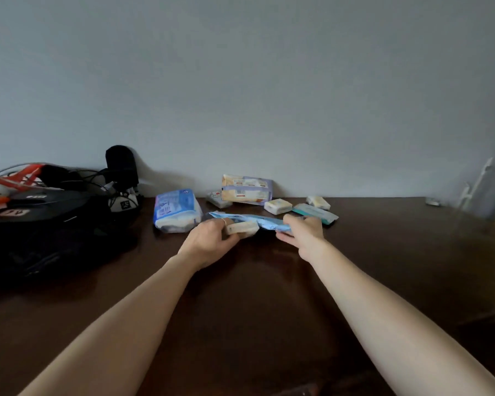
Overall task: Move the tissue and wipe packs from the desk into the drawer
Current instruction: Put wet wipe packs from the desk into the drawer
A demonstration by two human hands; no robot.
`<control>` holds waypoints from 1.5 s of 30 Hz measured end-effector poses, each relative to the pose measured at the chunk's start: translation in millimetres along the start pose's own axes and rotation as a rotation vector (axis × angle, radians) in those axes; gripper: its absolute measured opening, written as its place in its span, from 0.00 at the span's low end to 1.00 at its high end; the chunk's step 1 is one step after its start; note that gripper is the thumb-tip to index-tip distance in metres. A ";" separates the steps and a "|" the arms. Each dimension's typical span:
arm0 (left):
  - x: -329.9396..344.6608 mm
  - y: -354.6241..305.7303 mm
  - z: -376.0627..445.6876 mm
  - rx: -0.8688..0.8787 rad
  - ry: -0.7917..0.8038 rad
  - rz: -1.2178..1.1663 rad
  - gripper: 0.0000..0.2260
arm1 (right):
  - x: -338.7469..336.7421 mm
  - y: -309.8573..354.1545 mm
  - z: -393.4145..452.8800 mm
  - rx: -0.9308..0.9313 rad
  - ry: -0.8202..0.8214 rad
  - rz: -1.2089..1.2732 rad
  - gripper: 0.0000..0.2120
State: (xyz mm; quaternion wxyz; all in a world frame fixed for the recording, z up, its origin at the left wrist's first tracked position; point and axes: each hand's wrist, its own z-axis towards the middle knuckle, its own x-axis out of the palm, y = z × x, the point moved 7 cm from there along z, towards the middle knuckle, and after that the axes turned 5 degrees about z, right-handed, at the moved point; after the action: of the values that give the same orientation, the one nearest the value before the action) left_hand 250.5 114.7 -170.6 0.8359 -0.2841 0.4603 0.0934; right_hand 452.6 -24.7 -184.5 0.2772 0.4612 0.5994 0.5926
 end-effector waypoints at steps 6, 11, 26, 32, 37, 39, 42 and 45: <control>-7.3 -34.7 -78.8 -0.394 0.132 -1.164 0.10 | -50.9 -7.0 -103.3 0.011 -0.027 0.115 0.41; -29.7 -81.8 -157.1 -0.461 0.087 -1.429 0.14 | -62.9 -20.7 -213.6 -0.120 0.278 -0.029 0.27; 67.6 33.2 -532.7 -0.790 0.088 -0.781 0.07 | -124.1 -342.7 -386.3 0.221 0.728 -0.627 0.28; 115.2 81.4 -594.3 -0.968 0.410 -0.571 0.18 | -81.5 -408.5 -433.2 0.156 1.127 -0.790 0.26; 116.8 108.3 -597.8 -0.964 0.360 -0.572 0.18 | -55.3 -452.1 -426.0 0.390 1.057 -0.620 0.13; 116.2 120.4 -602.2 -0.995 0.269 -0.620 0.17 | -47.9 -472.5 -418.6 0.475 1.003 -0.599 0.13; 103.4 146.4 -614.5 -1.080 0.063 -0.472 0.14 | -38.0 -497.0 -403.1 0.491 0.845 -0.639 0.14; 78.8 174.4 -630.8 -1.181 -0.121 -0.241 0.07 | -32.7 -512.8 -373.2 0.424 0.615 -0.742 0.20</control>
State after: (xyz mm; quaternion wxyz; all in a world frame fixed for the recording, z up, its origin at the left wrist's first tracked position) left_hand -230.3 -104.2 -564.8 0.5664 -0.7442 0.2468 0.2540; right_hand 23.2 -157.6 -633.2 0.1804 0.0687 0.8827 0.4285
